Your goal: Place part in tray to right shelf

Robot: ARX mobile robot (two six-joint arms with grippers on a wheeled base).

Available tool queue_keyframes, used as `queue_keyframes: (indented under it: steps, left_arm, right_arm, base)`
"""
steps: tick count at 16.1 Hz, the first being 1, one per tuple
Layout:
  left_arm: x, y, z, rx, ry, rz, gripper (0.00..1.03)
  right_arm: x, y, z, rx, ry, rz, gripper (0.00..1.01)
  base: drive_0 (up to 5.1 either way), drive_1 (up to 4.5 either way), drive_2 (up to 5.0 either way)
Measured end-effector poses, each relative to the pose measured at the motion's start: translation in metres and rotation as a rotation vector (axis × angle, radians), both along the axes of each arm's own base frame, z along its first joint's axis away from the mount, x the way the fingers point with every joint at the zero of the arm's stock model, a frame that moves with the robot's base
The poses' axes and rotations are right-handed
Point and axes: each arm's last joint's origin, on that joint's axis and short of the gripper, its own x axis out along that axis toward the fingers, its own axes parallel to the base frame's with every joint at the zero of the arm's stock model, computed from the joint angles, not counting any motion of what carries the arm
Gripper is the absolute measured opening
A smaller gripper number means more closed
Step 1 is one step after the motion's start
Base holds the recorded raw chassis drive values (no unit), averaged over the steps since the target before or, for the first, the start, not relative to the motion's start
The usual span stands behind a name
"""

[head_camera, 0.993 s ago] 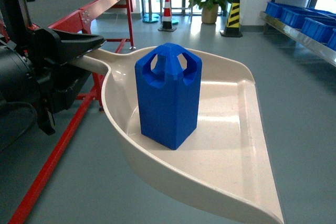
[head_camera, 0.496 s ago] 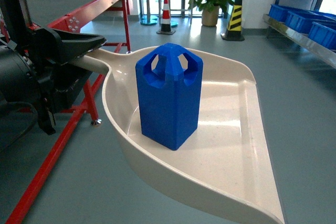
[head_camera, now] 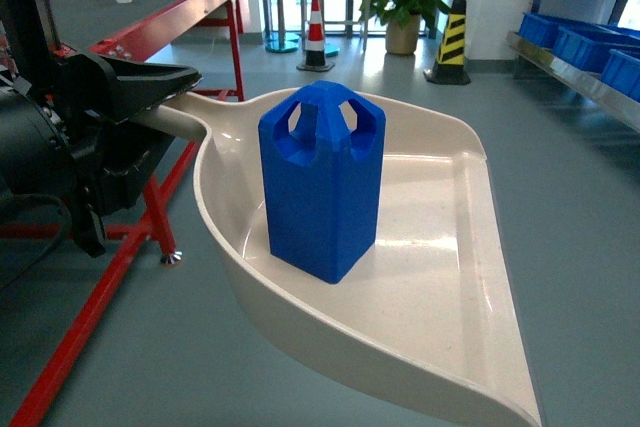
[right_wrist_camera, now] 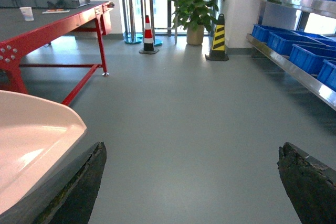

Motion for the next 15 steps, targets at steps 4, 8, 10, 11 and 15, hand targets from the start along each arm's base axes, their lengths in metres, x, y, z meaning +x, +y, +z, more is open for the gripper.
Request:
queue_keyframes:
  steps: [4,8,10,11,15]
  left_arm:
    - [0.0000,0.0000,0.0000,0.000,0.000,-0.002,0.16]
    - [0.0001,0.0004,0.0000,0.000,0.000,0.002,0.16]
    - [-0.0001,-0.0003,0.0000,0.000,0.000,-0.005,0.16]
    - [-0.0001,-0.0003,0.0000,0.000,0.000,-0.002,0.16]
    - [0.0000,-0.0001,-0.0002,0.001,0.002,-0.003,0.16]
  right_arm:
    - [0.0002,0.0001,-0.0007,-0.001,0.006,0.001,0.98]
    - [0.0002,0.0000,-0.0006,-0.001,0.005,0.000,0.98]
    - [0.0002,0.0000,-0.0003,0.000,0.002,0.000,0.98]
    - [0.0002,0.0000,-0.0005,0.000,0.004,0.000,0.98]
    - [0.0002,0.0000,-0.0005,0.000,0.004,0.000,0.98]
  base:
    - [-0.1,4.17,-4.3]
    - [-0.1,4.22,-4.3]
    - [0.1,4.35,-4.2]
    - [0.1,4.36,-4.2]
    - [0.1,4.35,-4.2]
